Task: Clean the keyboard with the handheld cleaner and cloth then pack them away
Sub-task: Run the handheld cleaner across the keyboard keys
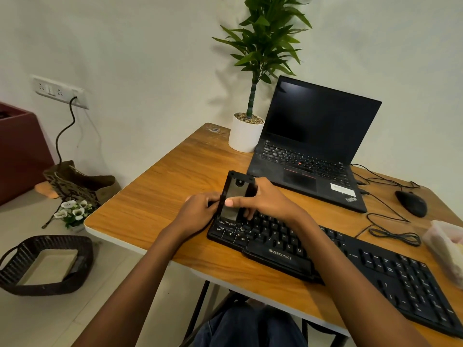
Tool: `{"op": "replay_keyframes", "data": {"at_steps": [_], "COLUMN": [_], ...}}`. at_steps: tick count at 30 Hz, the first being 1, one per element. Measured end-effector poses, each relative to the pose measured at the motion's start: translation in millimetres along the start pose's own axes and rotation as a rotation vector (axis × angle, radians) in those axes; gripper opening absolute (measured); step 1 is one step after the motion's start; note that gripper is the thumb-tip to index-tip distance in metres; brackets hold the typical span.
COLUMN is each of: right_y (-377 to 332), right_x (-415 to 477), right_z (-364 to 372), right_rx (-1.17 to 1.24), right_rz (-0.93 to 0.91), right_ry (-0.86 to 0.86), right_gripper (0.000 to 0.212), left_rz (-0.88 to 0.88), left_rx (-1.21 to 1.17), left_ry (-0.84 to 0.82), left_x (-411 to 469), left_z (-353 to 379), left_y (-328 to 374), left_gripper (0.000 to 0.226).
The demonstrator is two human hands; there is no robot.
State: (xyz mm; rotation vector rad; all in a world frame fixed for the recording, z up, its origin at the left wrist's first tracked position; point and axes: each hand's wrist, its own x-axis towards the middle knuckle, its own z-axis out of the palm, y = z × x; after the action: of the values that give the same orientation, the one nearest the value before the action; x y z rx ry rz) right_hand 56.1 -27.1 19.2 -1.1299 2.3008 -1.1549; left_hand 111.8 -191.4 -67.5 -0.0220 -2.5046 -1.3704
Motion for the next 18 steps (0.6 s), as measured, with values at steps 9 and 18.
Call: {"op": "replay_keyframes", "data": {"at_steps": [9, 18], "right_y": [3.6, 12.9], "right_x": [-3.3, -35.9], "right_z": [-7.5, -47.8], "right_rx": [0.051, -0.051], "right_rz": [0.063, 0.181], "right_ry": [0.056, -0.003], "right_gripper": [0.023, 0.016], "left_rz": [-0.010, -0.021], "left_rx": [-0.021, 0.016], "left_ry": [0.004, 0.019], "left_x": [3.2, 4.6], "left_z": [2.0, 3.1], "left_y": [-8.6, -8.7], "left_gripper": [0.031, 0.032]}}
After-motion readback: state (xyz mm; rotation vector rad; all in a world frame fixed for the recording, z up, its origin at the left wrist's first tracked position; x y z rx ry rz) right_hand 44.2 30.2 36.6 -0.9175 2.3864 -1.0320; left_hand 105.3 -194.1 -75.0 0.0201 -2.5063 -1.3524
